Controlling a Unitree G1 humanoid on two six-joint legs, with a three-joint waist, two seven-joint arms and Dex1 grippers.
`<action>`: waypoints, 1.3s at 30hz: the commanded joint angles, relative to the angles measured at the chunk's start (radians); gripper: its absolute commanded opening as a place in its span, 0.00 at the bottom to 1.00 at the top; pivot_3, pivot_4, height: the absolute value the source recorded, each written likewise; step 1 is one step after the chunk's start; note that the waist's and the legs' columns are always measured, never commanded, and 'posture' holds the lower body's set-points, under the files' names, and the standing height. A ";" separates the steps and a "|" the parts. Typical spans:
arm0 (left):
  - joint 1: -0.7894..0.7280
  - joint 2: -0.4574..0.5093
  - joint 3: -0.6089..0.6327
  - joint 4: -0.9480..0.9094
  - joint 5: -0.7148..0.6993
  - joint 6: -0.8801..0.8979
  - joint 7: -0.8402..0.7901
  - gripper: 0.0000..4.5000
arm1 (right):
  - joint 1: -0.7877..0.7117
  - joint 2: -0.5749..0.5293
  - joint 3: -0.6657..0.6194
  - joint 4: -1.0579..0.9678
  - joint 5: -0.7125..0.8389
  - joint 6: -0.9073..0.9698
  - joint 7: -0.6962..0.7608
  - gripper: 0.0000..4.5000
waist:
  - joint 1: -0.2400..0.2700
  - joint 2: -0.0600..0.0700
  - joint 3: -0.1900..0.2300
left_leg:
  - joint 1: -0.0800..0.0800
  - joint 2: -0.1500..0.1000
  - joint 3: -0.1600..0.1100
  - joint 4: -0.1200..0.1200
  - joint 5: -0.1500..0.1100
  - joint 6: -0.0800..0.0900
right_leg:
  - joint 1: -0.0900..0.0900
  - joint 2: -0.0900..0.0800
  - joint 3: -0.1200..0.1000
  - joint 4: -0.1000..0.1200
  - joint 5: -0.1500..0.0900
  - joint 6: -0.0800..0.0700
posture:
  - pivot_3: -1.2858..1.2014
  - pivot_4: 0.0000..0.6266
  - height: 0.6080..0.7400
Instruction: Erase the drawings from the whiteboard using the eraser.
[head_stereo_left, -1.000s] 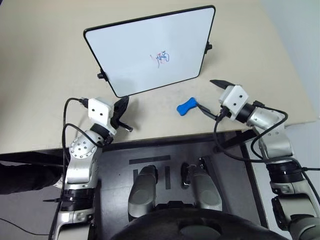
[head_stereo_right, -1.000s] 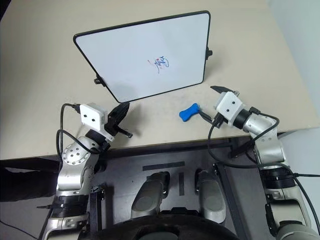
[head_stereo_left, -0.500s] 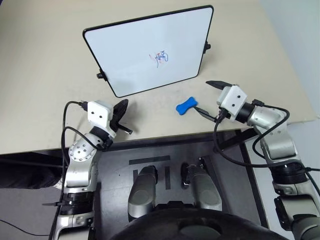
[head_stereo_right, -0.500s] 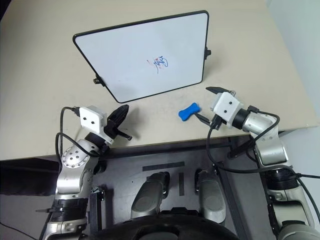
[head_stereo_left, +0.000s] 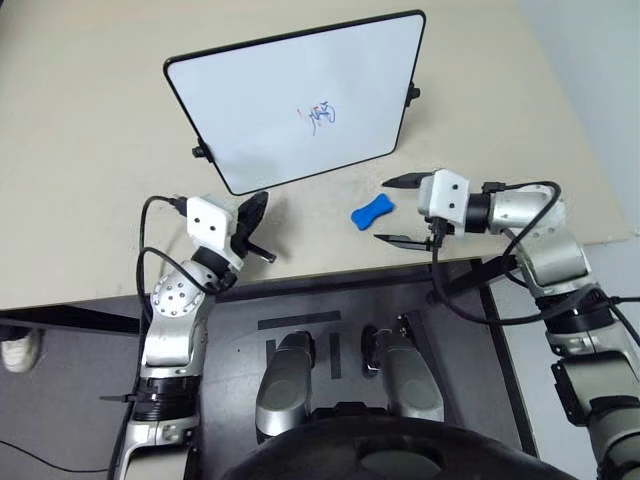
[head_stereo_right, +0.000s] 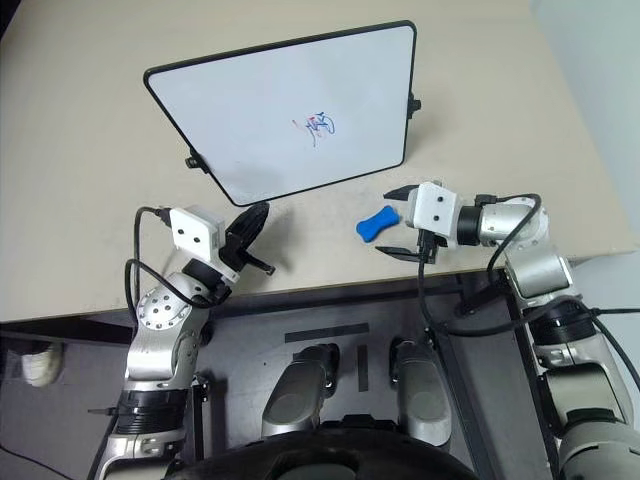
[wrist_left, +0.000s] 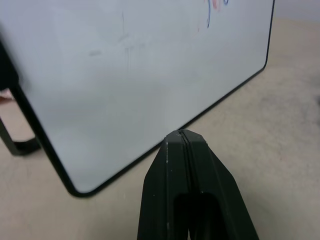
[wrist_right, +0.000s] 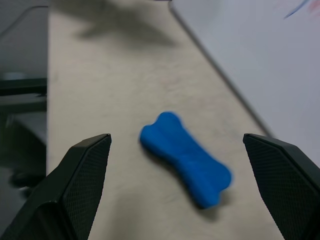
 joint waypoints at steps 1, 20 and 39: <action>0.007 -0.013 -0.003 -0.027 0.005 -0.029 0.018 0.00 | -0.042 0.011 -0.003 0.038 0.040 -0.003 0.054 0.99 | 0.003 0.000 0.000 | 0.000 0.000 0.000 0.000 0.000 0.000 | 0.000 0.000 0.000 0.000 0.001 -0.002 | 0.52 0.24 1.00; 0.016 -0.042 -0.017 -0.013 0.019 -0.057 0.046 0.00 | -0.129 0.040 0.030 0.249 0.002 -0.042 0.135 0.99 | 0.003 0.000 0.000 | 0.000 0.000 0.000 0.000 -0.001 0.000 | 0.000 0.000 0.000 0.000 0.005 -0.010 | 0.52 0.24 1.00; -0.013 -0.045 -0.024 0.025 0.019 -0.079 0.039 0.00 | -0.162 0.077 0.037 0.315 -0.046 -0.082 0.100 0.47 | 0.003 0.000 0.000 | 0.001 0.000 0.000 0.000 -0.001 -0.003 | 0.000 0.000 0.000 0.001 0.007 -0.012 | 0.52 0.24 1.00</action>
